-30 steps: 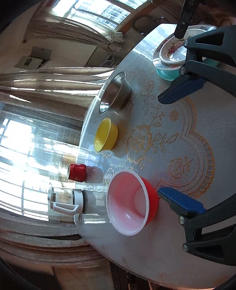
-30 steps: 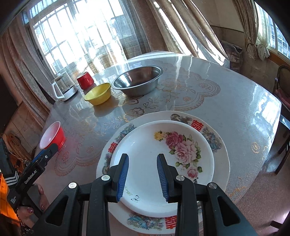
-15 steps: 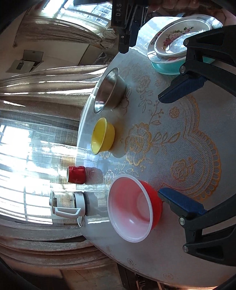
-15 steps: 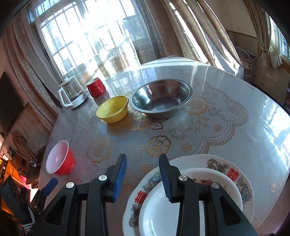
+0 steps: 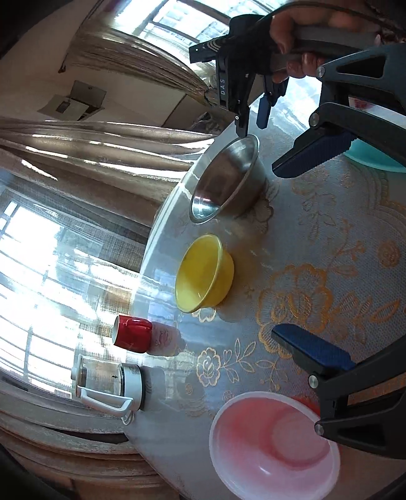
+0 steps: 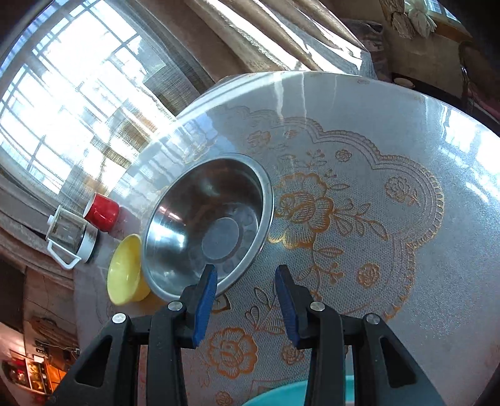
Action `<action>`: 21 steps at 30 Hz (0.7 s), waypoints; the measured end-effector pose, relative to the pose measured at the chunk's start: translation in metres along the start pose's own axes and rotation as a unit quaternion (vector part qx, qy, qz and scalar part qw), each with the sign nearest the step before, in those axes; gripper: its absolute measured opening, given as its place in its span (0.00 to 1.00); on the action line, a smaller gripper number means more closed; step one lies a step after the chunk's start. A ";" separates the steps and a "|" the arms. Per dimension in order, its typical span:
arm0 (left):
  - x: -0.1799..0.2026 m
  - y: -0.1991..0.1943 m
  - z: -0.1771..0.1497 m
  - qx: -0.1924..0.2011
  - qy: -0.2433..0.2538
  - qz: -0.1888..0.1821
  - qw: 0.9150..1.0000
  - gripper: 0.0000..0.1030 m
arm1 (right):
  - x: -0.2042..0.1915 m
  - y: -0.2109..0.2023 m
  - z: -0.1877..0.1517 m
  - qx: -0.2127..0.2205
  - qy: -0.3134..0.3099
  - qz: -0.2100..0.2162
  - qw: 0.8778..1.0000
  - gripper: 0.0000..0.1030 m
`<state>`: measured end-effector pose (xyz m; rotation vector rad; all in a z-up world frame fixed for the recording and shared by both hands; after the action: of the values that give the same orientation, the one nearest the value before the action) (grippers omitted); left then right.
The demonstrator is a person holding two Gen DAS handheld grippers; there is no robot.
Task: Organize plates and bowls
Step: 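Move the right tool to the rim of the steel bowl, then close the right tool on the steel bowl rim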
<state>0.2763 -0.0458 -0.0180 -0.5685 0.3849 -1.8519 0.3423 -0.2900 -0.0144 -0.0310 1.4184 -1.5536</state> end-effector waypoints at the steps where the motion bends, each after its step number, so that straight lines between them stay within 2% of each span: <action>1: -0.002 0.007 0.003 -0.003 -0.013 -0.003 1.000 0.92 | 0.000 0.003 0.004 0.000 0.002 -0.001 1.000 0.38; 4: -0.005 0.028 0.009 -0.017 -0.040 -0.016 0.999 0.92 | 0.001 0.014 0.010 -0.013 0.005 -0.002 1.000 0.38; 7: 0.000 0.042 0.014 -0.028 -0.042 -0.033 0.998 0.92 | 0.000 0.024 0.010 -0.024 -0.007 -0.003 1.000 0.36; 8: 0.003 0.045 0.015 -0.029 -0.040 -0.039 0.998 0.92 | -0.001 0.027 0.009 -0.027 -0.016 -0.003 0.999 0.28; 10: 0.009 0.050 0.018 -0.029 -0.032 -0.049 0.998 0.92 | -0.003 0.029 0.004 -0.036 -0.031 0.002 0.999 0.20; 15: 0.019 0.061 0.027 -0.026 -0.031 -0.077 0.996 0.92 | -0.001 0.021 -0.006 -0.050 -0.036 0.012 0.998 0.21; 19: 0.026 0.080 0.031 -0.050 -0.033 -0.096 0.994 0.91 | 0.000 0.015 -0.015 -0.055 -0.050 0.010 0.997 0.21; 21: 0.029 0.087 0.033 -0.058 -0.033 -0.105 0.992 0.91 | -0.001 0.014 -0.017 -0.057 -0.055 0.005 0.997 0.25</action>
<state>0.3547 -0.1028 -0.0305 -0.7722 0.4031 -2.0154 0.3416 -0.2749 -0.0301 -0.1757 1.4162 -1.4379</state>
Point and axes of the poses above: each gripper's, at about its wrist camera, not at the fingertips, and y roughly the way its jaws point, x to its right, z to its top, the point moved 4 cm from there along y, roughly the way its jaws point, and after that the axes turned 14 degrees about y, right-handed, at the moved point
